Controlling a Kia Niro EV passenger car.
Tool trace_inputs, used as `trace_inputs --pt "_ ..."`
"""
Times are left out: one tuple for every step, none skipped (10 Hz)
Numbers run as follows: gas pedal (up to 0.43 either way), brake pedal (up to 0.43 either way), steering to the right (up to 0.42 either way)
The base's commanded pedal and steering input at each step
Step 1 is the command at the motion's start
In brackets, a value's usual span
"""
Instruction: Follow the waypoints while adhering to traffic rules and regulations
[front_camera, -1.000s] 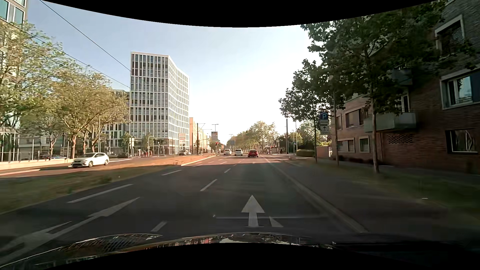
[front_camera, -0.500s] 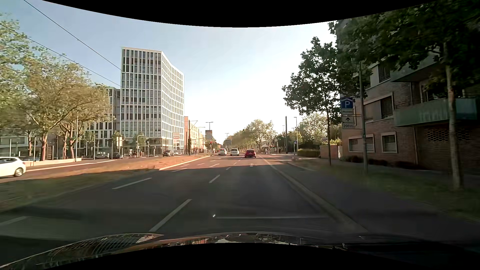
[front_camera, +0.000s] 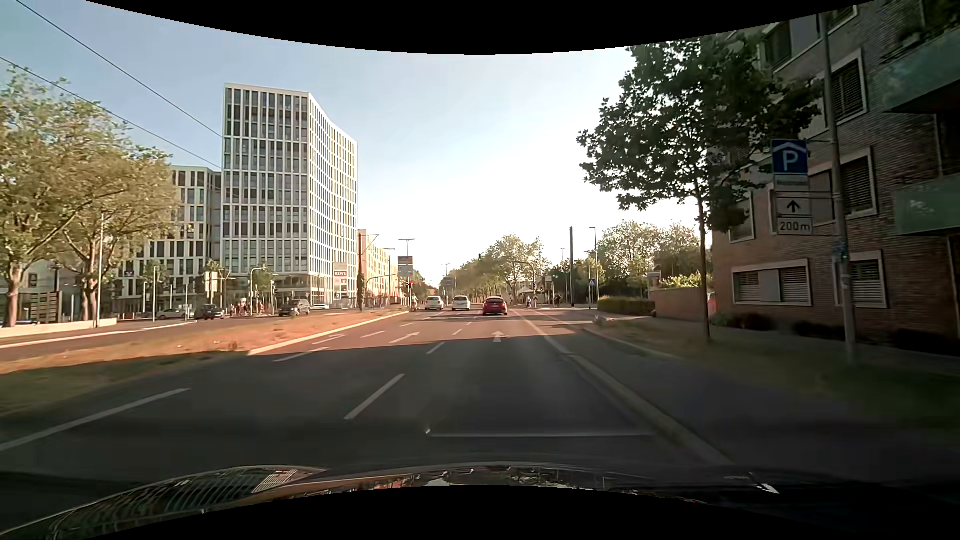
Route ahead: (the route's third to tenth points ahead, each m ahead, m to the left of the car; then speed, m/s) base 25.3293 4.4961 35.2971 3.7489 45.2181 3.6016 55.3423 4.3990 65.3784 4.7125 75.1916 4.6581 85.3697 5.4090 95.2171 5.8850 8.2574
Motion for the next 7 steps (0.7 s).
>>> trace_inputs --pt "0.000 0.043 0.011" --pt "0.000 0.043 0.009" --pt "0.000 0.043 0.007" --pt "0.000 0.037 0.006" --pt "0.000 0.024 0.006" --pt "0.000 0.012 0.006" --pt "0.000 0.000 0.005"
